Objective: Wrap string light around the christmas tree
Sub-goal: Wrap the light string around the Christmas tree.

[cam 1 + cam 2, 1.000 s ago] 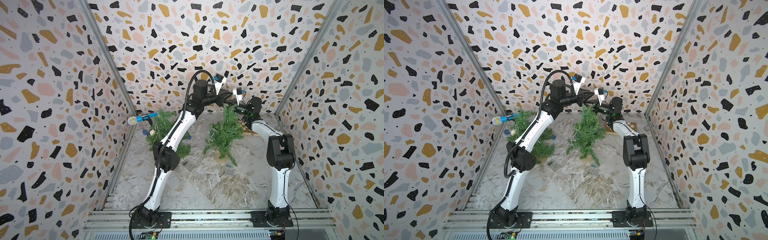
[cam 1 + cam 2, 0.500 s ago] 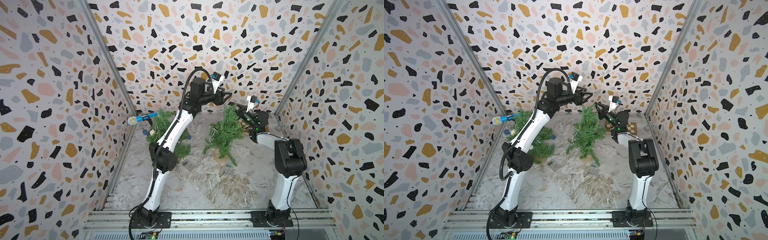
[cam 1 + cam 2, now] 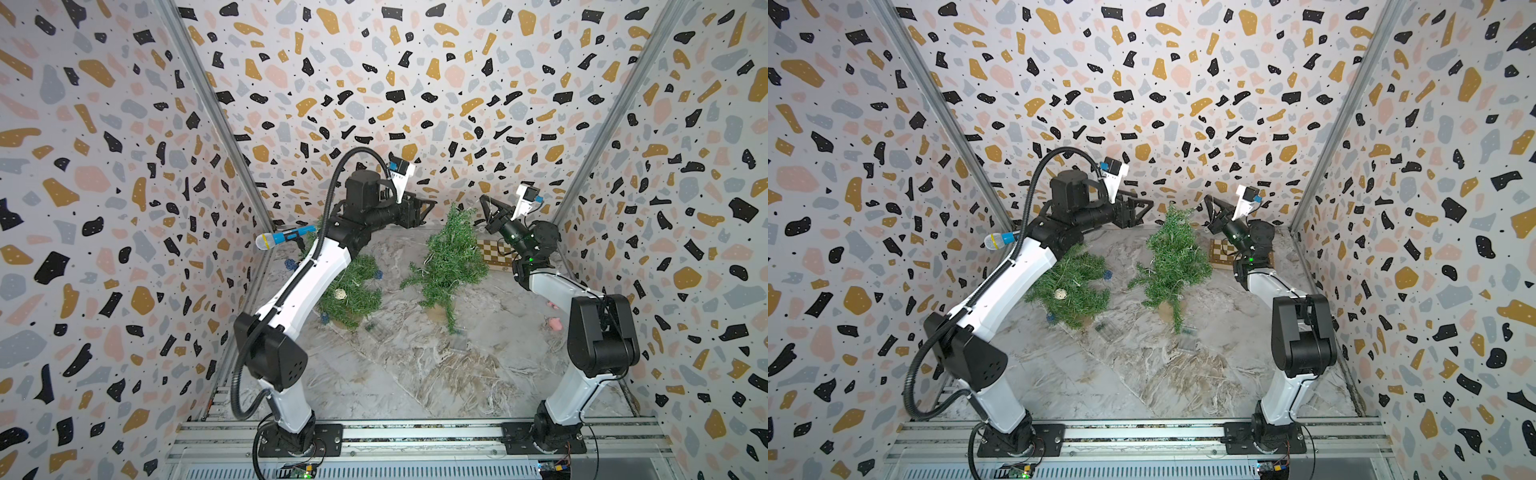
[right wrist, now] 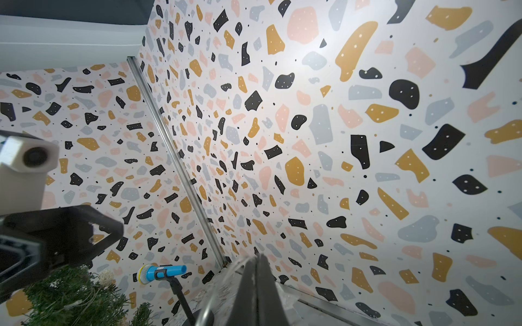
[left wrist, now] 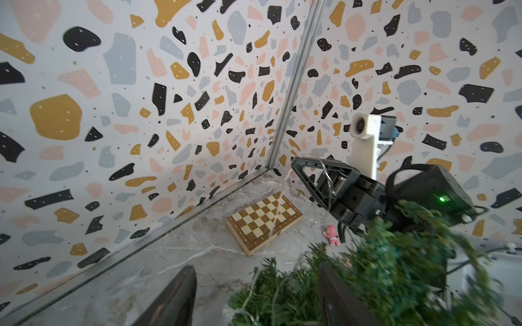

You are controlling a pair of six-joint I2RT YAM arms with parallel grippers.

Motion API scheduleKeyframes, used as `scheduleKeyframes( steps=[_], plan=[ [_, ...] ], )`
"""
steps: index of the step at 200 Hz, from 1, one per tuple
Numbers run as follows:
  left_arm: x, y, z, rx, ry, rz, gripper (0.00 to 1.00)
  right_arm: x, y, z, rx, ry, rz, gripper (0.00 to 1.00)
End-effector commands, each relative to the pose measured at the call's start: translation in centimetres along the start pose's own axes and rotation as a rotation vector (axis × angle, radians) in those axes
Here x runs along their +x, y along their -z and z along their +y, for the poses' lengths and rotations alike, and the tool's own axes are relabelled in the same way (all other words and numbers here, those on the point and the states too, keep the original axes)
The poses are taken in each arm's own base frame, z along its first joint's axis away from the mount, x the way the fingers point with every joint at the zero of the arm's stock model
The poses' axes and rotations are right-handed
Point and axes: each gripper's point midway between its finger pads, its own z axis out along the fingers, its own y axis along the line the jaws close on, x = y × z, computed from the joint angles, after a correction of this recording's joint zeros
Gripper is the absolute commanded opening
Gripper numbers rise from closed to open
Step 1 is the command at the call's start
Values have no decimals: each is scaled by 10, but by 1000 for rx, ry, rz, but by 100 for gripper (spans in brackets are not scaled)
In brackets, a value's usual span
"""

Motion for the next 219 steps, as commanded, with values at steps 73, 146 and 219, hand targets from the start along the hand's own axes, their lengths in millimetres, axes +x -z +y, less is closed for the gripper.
scheduleKeyframes(
  steps=[73, 146, 219],
  plan=[
    [34, 12, -71, 84, -116, 48, 79, -23, 9, 50, -54, 55, 14, 0],
    [71, -18, -55, 75, -120, 107, 64, -31, 18, 89, -53, 38, 167, 4],
    [86, -28, -50, 92, -87, 117, 56, -5, 26, 128, -71, -128, 350, 11]
  ],
)
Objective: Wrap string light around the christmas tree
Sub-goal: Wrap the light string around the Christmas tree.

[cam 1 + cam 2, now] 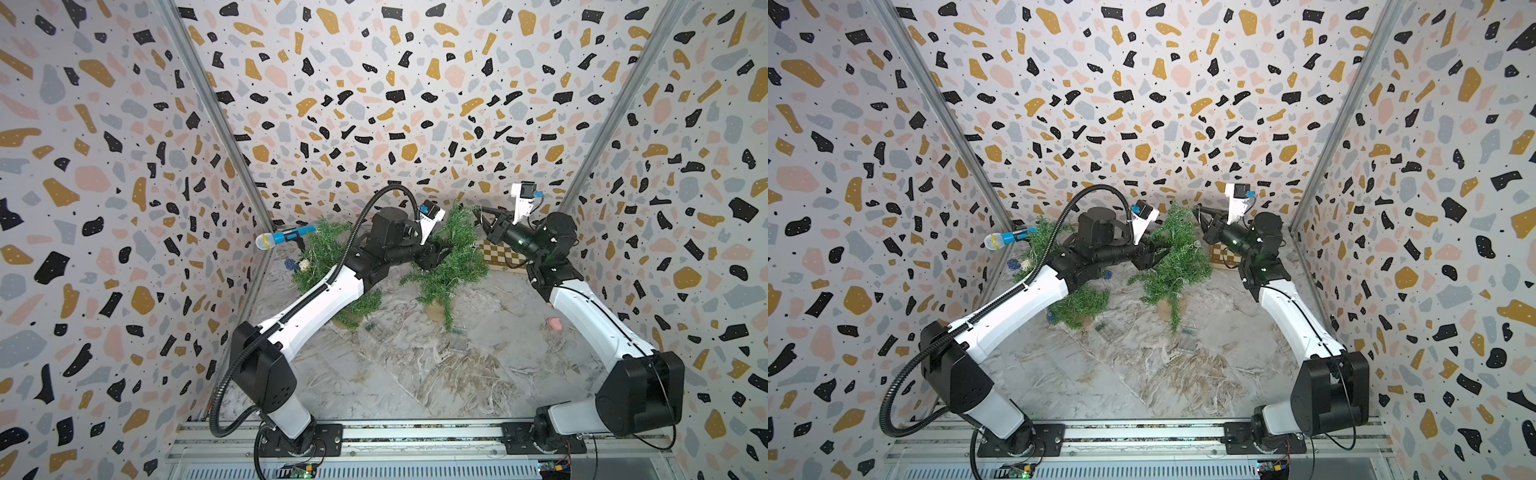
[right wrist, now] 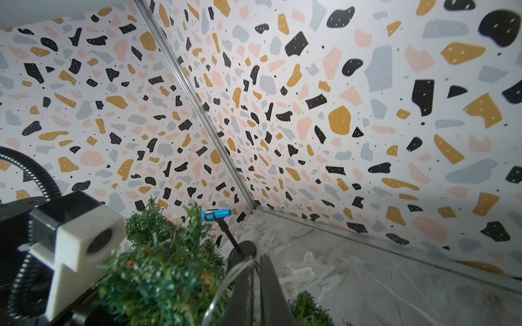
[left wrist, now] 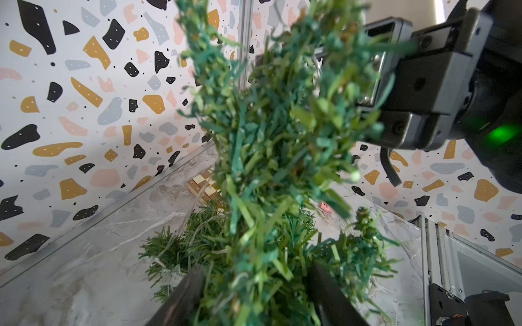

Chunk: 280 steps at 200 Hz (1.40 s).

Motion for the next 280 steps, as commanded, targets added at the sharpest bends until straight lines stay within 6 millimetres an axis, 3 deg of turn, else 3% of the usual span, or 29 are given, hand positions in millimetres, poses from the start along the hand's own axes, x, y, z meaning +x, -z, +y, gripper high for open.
scheduleKeyframes(
  steps=[1, 64, 91, 135, 155, 197, 241, 280],
  plan=[
    [9, -10, 6, 7, 11, 1, 56, 1, 1, 30, -45, -35, 62, 11],
    [19, -10, 7, 11, 21, 20, 48, -28, 14, 69, -113, -1, 12, 12],
    [23, -13, 6, 21, 43, 19, 47, -23, 18, 79, -129, 10, 9, 16],
    [20, -12, 3, 33, 67, 8, 45, 35, 15, 49, -9, -26, 109, 26],
    [21, -13, 3, 37, 76, 12, 44, 50, 19, 37, 52, -13, 127, 31],
    [22, -9, 0, 42, 88, 18, 43, 54, 27, 35, 81, 10, 140, 42],
    [21, 0, -2, 35, 78, 4, 44, 49, 49, 43, 117, 40, 115, 50],
    [13, 13, -1, -6, 59, -2, 59, 46, 59, 44, 161, 71, 128, 65]
  ],
)
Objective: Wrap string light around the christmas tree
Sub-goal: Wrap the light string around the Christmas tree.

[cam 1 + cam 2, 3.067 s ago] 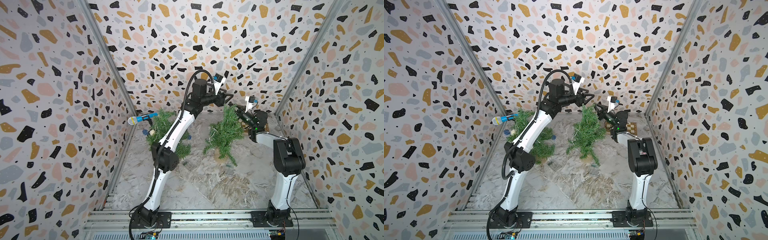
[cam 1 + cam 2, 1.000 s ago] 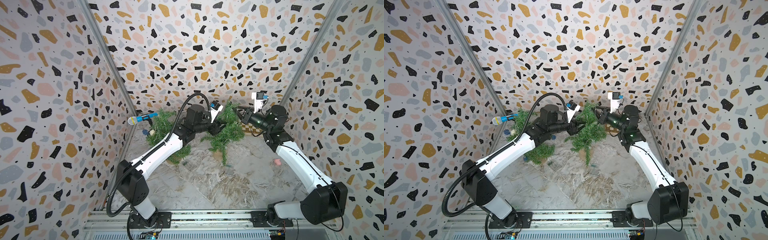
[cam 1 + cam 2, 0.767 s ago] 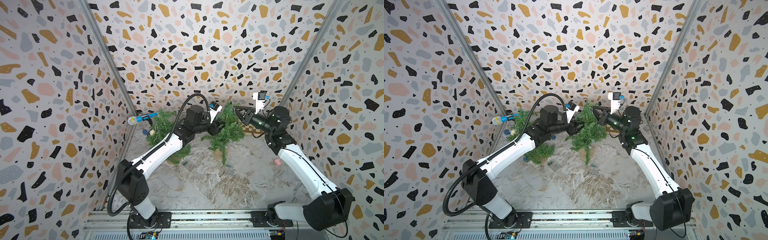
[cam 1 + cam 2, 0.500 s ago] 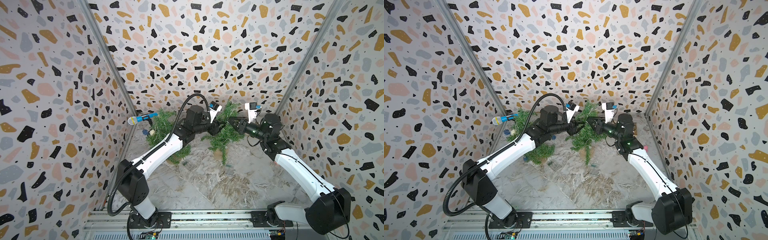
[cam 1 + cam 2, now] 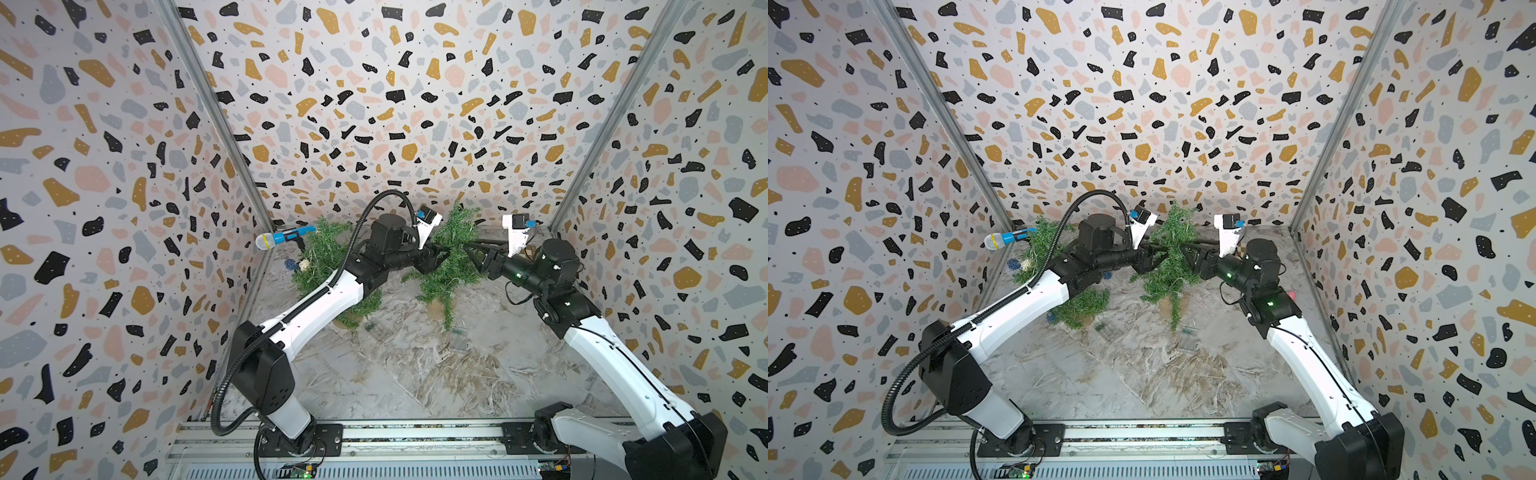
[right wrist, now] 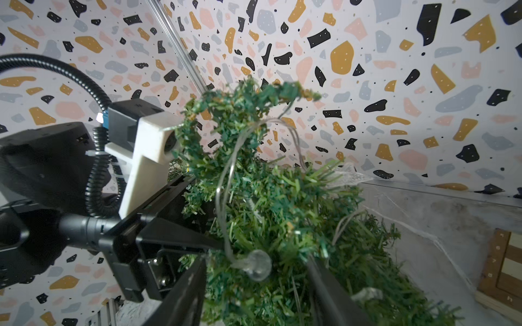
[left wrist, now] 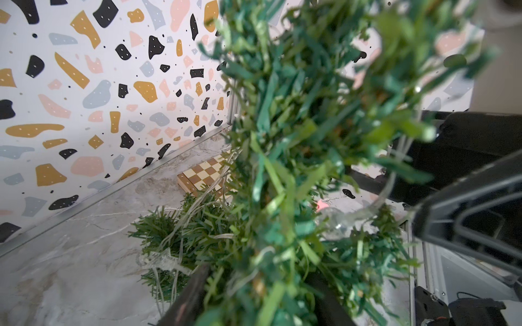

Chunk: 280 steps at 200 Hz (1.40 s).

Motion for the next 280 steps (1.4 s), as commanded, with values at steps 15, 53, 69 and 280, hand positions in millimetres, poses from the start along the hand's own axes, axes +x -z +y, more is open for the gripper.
scheduleKeyframes(
  steps=[15, 53, 69, 280],
  plan=[
    [-9, 19, 0, -44, -15, -7, 63, -5, 9, -6, 69, 23, -12, 68],
    [-11, 23, 0, -55, -21, 0, 68, -6, 9, -7, 73, 17, -23, 69],
    [-14, 21, 2, -65, -26, 0, 68, -3, 8, -7, 69, 9, -19, 69],
    [-18, 94, -16, -219, -152, 75, 69, 98, 24, -111, 306, -314, 120, 66]
  ],
)
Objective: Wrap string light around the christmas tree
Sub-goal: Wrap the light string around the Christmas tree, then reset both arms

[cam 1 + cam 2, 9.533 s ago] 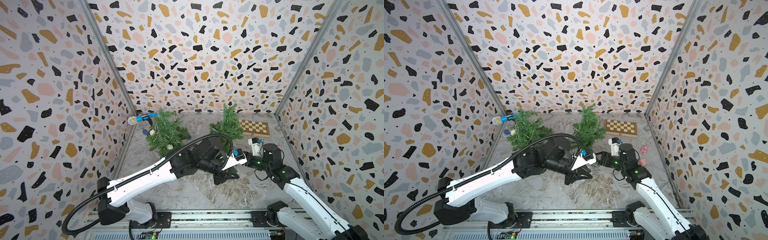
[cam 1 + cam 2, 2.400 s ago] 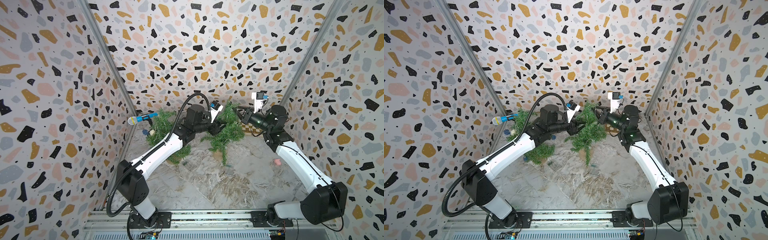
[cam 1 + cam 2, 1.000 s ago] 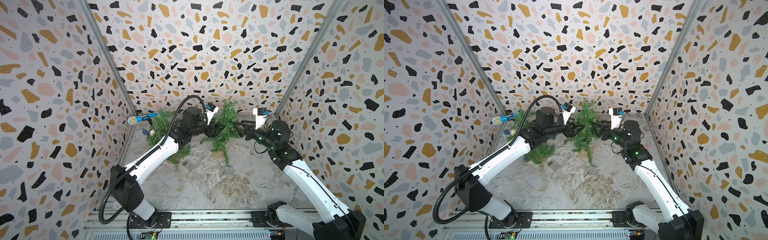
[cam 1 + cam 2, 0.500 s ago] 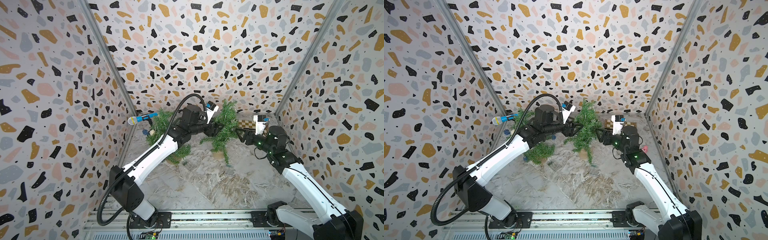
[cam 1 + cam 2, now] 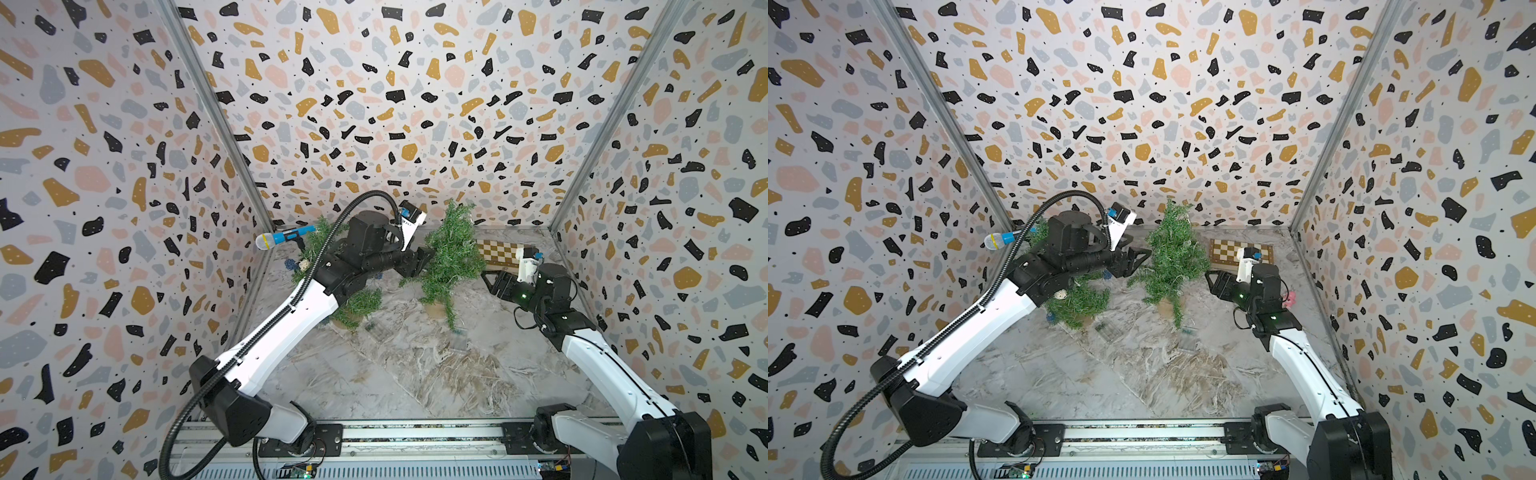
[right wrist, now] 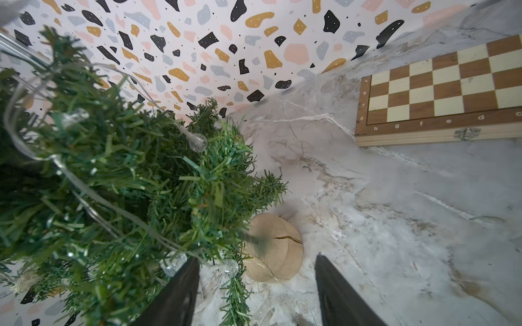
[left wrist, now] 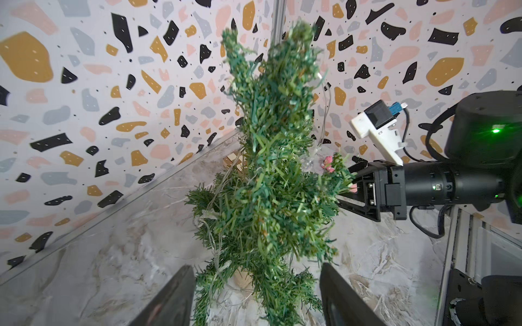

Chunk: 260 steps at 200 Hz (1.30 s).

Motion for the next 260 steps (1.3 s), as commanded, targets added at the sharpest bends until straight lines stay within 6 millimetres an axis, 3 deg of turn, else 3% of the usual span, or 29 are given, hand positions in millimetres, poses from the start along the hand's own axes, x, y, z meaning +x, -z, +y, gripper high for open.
scheduleKeyframes(
  steps=[1, 35, 60, 76, 98, 117, 155, 180, 205, 225, 260],
  plan=[
    [3, 18, -6, -30, -49, 13, 69, -8, -1, 9, -41, 8, -18, 66],
    [-3, 38, -7, -54, -65, 2, 69, -9, -1, 5, -19, 24, -23, 66],
    [20, 32, 0, -90, -35, 58, 69, -12, 1, -3, 11, 26, -32, 66],
    [26, 39, 4, -120, -18, 45, 69, -11, 2, -9, 36, 25, -29, 66],
    [20, 68, 9, -182, -28, 9, 69, -7, 1, -17, 59, 37, -20, 65],
    [29, 97, 22, -279, -41, 33, 70, -3, 0, -23, 71, 30, -10, 65],
    [45, 176, 80, -590, 71, 9, 72, -8, -2, -28, 76, 12, -22, 65],
    [86, 210, 139, -845, 208, 18, 76, -13, -4, -36, 101, -4, -46, 65],
    [141, 208, 187, -921, 441, 0, 76, -17, -10, -54, 133, -36, -56, 65],
    [177, 212, 210, -1027, 554, -14, 76, -27, -8, -74, 186, -57, -85, 65],
    [207, 241, 233, -1240, 599, -47, 77, -41, -2, -99, 286, -16, -184, 65]
  ],
)
